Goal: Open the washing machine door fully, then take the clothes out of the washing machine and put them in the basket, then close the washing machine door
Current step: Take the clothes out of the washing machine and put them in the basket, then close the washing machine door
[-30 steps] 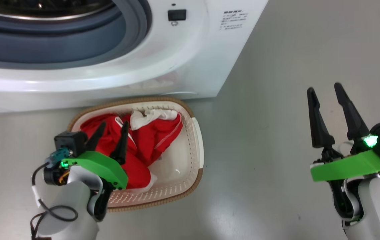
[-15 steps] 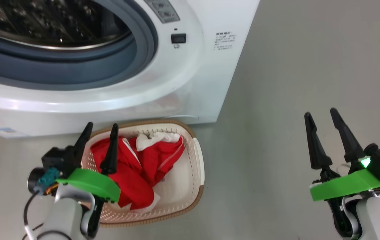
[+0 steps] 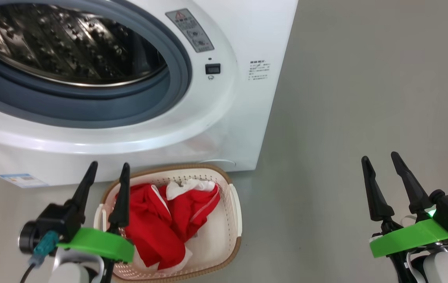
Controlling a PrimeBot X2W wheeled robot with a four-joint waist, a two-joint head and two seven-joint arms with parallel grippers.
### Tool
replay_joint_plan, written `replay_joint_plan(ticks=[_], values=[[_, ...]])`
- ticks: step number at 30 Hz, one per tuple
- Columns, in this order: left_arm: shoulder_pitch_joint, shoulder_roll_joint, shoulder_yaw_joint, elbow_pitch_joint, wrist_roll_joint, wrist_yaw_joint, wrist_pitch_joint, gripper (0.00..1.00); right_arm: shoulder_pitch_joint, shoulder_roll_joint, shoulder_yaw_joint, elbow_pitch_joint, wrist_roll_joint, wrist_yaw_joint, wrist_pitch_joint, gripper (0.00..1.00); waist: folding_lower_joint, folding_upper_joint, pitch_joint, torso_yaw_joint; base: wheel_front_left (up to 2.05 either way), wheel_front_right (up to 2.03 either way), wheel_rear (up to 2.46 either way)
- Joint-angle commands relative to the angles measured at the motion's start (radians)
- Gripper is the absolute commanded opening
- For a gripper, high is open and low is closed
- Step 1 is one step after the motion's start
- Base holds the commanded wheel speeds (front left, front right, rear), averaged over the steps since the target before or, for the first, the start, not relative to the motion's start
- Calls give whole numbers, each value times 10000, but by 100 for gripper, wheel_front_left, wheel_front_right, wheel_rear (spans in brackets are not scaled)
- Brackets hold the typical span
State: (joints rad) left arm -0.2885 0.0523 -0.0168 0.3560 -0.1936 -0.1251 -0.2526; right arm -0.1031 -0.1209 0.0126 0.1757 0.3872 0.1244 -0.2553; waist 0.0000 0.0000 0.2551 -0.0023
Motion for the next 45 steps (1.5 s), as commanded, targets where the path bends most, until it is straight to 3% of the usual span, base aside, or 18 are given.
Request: replay_joint_plan(ticks=[1,22,45], values=[[252,165,434,-439,114,-56,-91,100,104,-150,166,-210,189,63,-65,100,0,0,-268,47,0,0,0],[2259,0,1320,-2448,578,-56,-91,100,899,-259,-84,-343,188,63,-65,100,0,0,-692,26,0,0,0],[2274,-19,1206,-2605,499,99,-91,100,803,-181,-155,-308,163,63,-65,100,0,0,-631,7,0,0,0]])
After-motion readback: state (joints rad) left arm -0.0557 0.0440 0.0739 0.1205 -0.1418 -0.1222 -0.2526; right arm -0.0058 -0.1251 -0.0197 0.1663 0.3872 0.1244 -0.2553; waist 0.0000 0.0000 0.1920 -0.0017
